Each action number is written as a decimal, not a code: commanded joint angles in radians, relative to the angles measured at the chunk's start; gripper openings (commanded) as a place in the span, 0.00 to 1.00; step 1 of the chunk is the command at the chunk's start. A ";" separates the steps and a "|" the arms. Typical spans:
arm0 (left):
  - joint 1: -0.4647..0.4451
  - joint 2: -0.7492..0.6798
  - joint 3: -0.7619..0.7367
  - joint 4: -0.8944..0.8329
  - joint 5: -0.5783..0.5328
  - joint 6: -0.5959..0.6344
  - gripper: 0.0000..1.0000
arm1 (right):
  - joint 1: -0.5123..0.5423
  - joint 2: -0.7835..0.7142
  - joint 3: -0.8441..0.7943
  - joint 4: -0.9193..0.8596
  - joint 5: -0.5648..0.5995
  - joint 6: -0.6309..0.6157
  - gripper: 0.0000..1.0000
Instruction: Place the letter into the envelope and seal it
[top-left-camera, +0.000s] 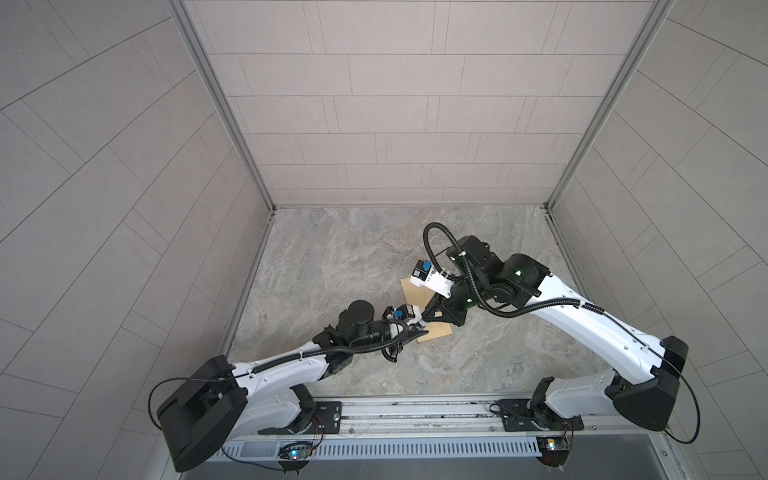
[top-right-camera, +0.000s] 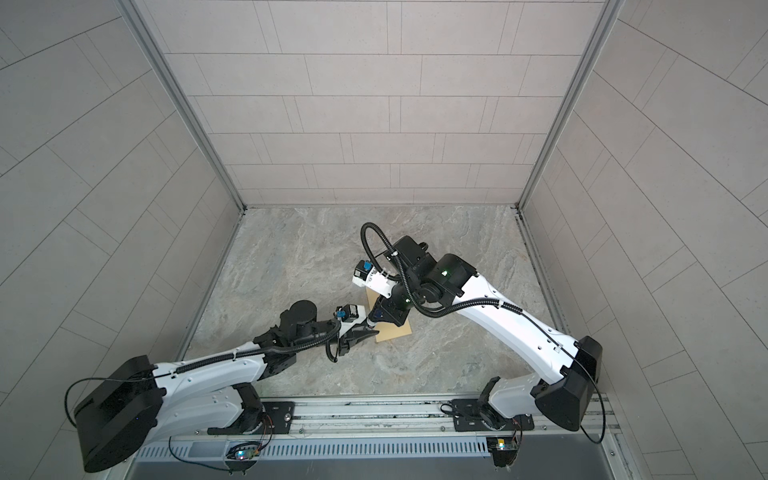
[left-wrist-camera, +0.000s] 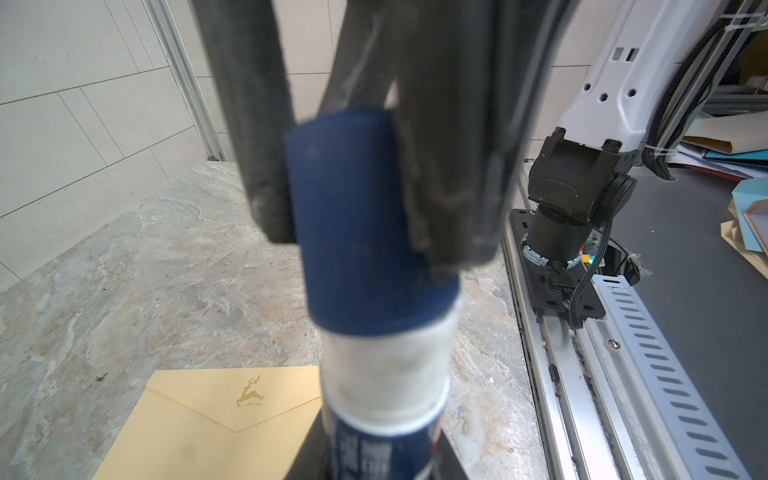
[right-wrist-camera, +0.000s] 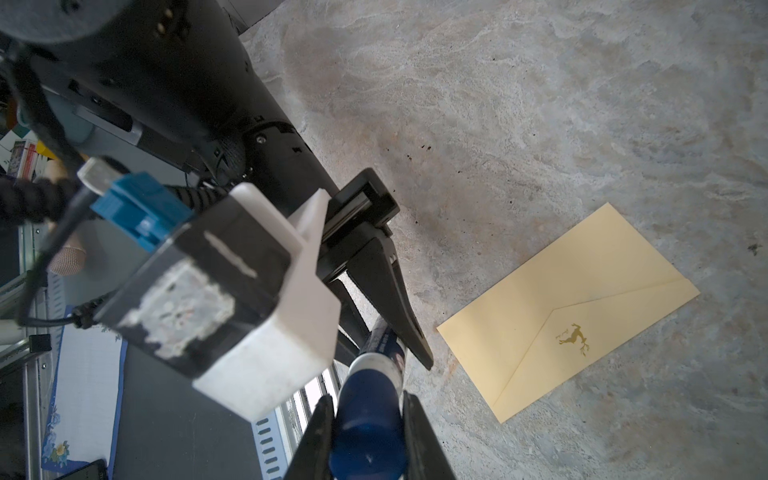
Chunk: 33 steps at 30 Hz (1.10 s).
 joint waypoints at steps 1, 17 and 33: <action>0.004 -0.018 0.055 0.064 -0.068 -0.011 0.00 | 0.017 0.008 -0.002 -0.042 -0.063 0.055 0.13; 0.004 -0.043 0.076 0.011 -0.127 -0.012 0.00 | 0.017 -0.009 -0.043 0.038 -0.003 0.237 0.13; 0.005 -0.041 0.075 0.039 -0.098 -0.050 0.00 | 0.049 -0.033 -0.095 0.107 0.006 0.210 0.12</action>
